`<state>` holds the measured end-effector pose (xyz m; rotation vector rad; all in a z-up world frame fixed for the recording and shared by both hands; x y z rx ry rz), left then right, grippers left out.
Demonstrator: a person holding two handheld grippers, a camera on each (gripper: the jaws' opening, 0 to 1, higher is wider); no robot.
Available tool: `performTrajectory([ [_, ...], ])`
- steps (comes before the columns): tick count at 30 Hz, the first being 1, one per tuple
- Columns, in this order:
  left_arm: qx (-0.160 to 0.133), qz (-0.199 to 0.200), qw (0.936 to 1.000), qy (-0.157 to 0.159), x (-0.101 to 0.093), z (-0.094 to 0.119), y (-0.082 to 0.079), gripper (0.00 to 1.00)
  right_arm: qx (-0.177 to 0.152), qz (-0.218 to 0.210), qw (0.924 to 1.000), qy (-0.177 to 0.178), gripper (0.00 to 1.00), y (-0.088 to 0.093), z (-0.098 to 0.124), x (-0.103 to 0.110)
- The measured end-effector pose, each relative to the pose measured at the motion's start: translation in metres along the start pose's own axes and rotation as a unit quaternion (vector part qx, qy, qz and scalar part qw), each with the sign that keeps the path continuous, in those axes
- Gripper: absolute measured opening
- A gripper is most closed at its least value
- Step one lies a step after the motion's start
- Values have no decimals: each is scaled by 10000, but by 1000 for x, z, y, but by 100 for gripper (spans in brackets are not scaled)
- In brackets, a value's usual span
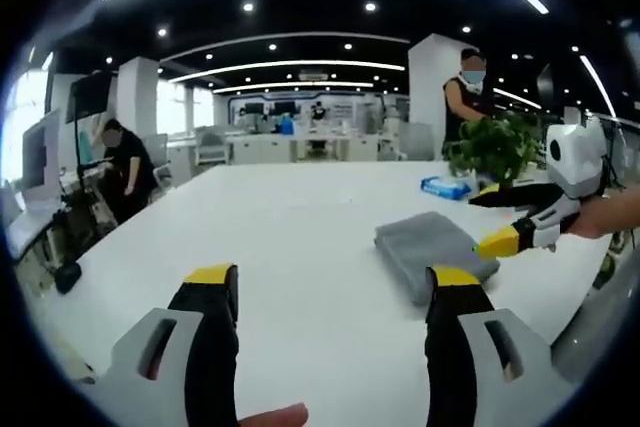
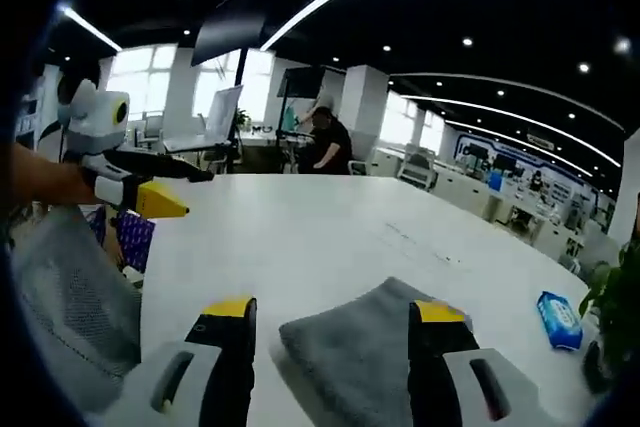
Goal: Open the folded towel by lifting each exposed corner and separating the folded layers until the towel lies flat within the target outline without major curled edges
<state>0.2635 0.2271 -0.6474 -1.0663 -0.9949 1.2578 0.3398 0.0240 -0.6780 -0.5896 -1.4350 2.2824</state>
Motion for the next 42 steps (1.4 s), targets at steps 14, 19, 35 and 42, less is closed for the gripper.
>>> performTrajectory([
  [14,262,-412,9988,44,-3,-4,9,72,400,-24,9990,-222,59,39,-46,8],
  [19,371,-370,9986,-11,-1,-5,12,71,509,62,9984,-252,57,48,-60,13],
  [35,530,-398,9978,-5,0,-6,16,69,724,125,9973,-22,39,57,-68,10],
  [42,567,-549,9969,-5,-1,-6,16,68,644,-179,9977,-114,10,47,-63,10],
])
Point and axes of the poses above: the point that each gripper's makers call its tool centre point, and the gripper's own axes: z roughly backward along the fingers, x roughly to its left, y roughly out of its underside, the point moved 4 cm from there along z, roughly backward along the fingers, and after that the axes turned 2 degrees about -y, right-handed, at the moved point
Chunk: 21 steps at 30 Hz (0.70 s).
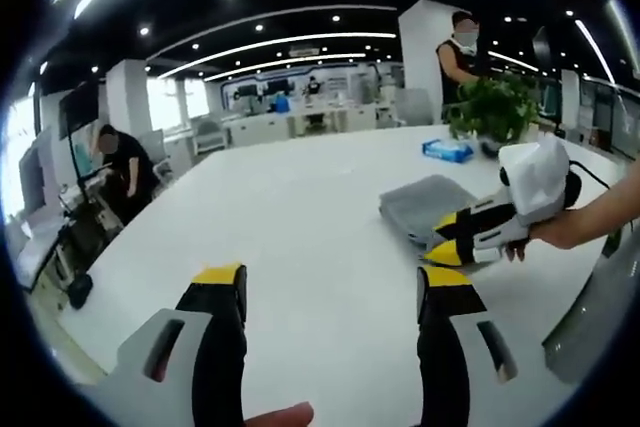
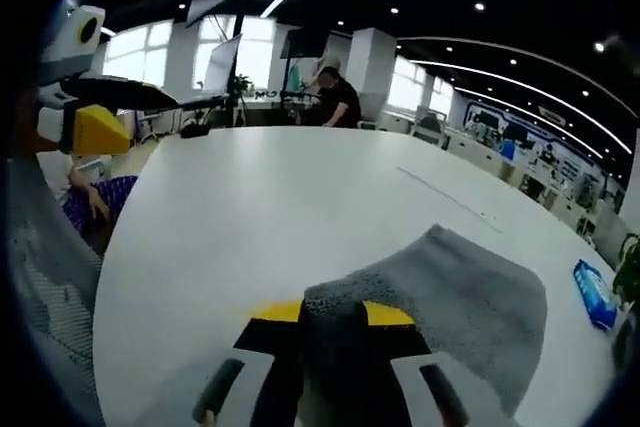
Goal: Open the folded towel by lifting each exposed corner and separating the folded layers until the towel lies flat within the target outline without major curled edges
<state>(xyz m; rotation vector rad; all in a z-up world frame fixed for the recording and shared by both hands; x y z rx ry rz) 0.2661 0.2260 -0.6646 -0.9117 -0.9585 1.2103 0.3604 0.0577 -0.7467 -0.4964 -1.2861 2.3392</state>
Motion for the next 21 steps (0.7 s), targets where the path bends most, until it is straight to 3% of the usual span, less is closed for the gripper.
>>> performTrajectory([
  [4,23,18,10000,-6,1,0,1,68,51,110,9999,20,7,-1,3,2],
  [11,92,-26,10000,22,-1,0,2,67,10,-528,9986,-18,4,0,12,-10],
  [21,195,0,9998,33,0,-2,6,65,-113,-471,9986,188,4,-6,17,-24],
])
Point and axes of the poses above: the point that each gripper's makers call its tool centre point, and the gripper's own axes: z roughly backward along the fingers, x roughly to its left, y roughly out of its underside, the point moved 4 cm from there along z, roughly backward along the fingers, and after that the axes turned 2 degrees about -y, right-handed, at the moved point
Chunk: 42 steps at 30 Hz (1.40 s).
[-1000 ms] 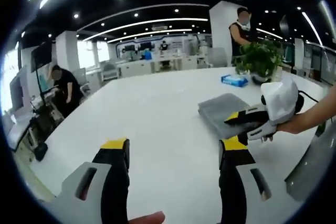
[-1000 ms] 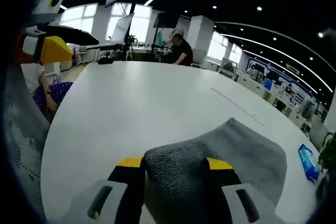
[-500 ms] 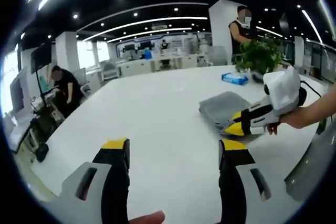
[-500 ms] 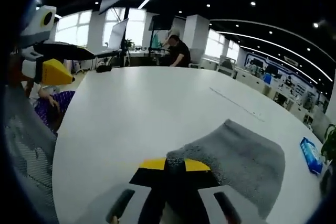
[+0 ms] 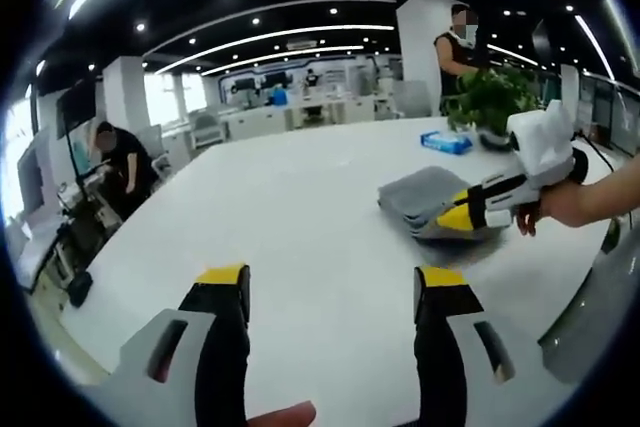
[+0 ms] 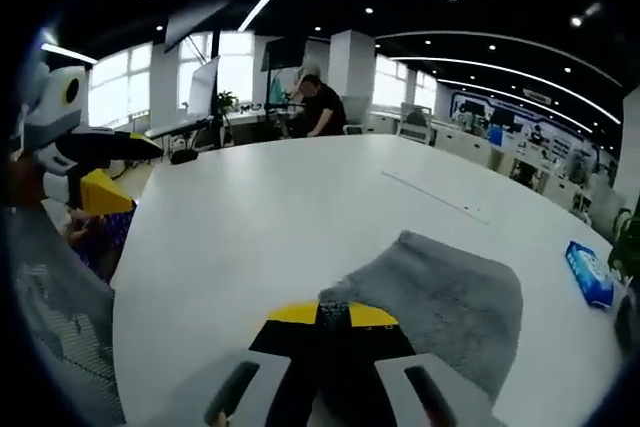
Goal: Open the folded towel by lifting each exposed corner and separating the folded layers until the towel lies flat within the target outline without major curled edges
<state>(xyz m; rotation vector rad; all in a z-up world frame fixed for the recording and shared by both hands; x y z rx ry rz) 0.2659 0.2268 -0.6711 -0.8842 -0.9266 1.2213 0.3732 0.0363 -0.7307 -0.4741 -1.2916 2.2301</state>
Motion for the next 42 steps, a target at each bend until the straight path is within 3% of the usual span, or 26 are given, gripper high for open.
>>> performTrajectory([
  [11,121,-144,9998,97,-6,-1,3,64,-133,-281,9989,360,4,1,12,-29],
  [16,121,-112,9998,93,-5,-1,3,64,-295,-542,9967,518,4,-9,20,-39],
  [24,141,-162,9997,150,-6,-1,4,63,-505,-609,9942,732,3,-17,28,-52],
  [34,234,-197,9994,144,-6,-2,7,62,-1001,-887,9836,1208,3,-42,61,-79],
  [42,181,-185,9995,200,-8,-1,5,62,-1138,-1068,9746,1608,3,-37,86,-102],
])
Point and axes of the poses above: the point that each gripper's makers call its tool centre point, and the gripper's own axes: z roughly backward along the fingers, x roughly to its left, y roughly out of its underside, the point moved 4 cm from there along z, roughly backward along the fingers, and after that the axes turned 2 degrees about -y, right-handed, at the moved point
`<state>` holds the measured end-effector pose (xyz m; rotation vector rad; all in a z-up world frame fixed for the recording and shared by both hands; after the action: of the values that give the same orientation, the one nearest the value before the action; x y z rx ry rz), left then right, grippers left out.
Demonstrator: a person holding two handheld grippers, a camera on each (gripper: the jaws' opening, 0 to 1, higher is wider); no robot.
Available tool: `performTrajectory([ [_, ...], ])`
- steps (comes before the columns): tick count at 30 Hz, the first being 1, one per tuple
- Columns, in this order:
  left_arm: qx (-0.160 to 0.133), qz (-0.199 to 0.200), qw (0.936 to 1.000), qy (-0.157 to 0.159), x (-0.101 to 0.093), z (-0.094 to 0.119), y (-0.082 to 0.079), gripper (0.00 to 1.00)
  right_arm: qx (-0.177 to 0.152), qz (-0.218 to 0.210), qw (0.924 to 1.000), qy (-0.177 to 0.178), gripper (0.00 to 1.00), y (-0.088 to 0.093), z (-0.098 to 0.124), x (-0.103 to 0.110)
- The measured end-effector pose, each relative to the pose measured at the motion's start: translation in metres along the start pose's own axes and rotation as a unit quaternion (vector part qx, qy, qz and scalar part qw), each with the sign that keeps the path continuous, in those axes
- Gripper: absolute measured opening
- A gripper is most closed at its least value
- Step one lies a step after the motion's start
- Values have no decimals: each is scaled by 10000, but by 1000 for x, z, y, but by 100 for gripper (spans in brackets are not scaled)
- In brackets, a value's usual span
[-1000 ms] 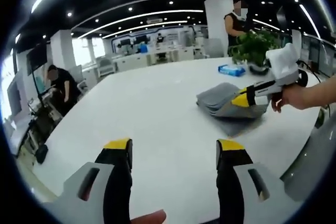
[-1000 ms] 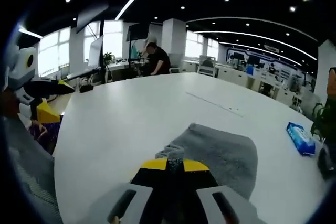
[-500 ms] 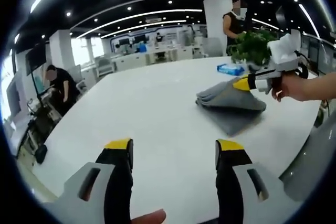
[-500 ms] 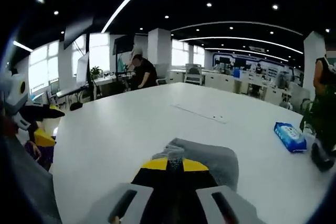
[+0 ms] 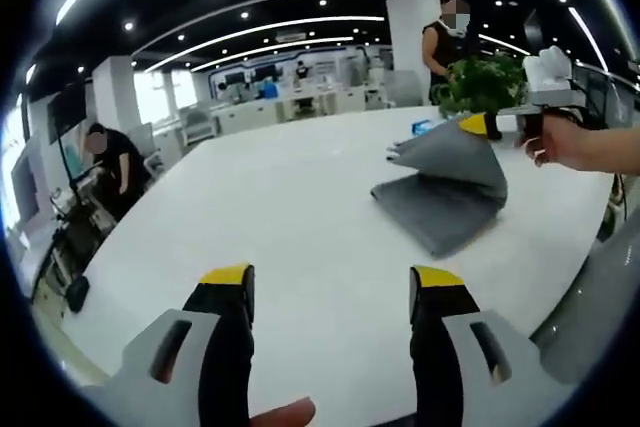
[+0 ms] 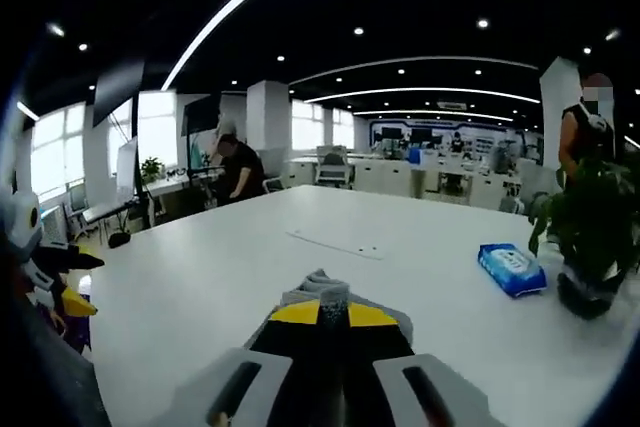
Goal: Open the folded towel by lifting each exposed corner and separating the folded layers until the towel lies flat within the target outline without major curled edges
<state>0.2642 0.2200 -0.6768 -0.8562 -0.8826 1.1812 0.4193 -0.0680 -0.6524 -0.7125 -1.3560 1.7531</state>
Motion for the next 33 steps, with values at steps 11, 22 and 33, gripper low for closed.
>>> performTrajectory([
  [11,30,17,10000,19,0,-1,1,61,-47,-261,9978,610,3,14,31,-34],
  [22,101,-45,9999,86,-3,-1,3,60,-11,-754,9904,1157,3,41,55,-69],
  [33,147,-493,9986,156,-12,-1,3,57,32,-1065,9802,1669,3,68,70,-97],
])
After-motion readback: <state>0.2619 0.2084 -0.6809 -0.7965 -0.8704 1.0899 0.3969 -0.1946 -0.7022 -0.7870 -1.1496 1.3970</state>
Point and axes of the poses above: the point that each gripper's makers call its tool centre point, and the gripper's own axes: z roughly backward along the fingers, x roughly to its left, y roughly out of its underside, the point moved 4 cm from there along z, roughly backward along the fingers, and after that the axes turned 2 degrees about -y, right-handed, at the moved point
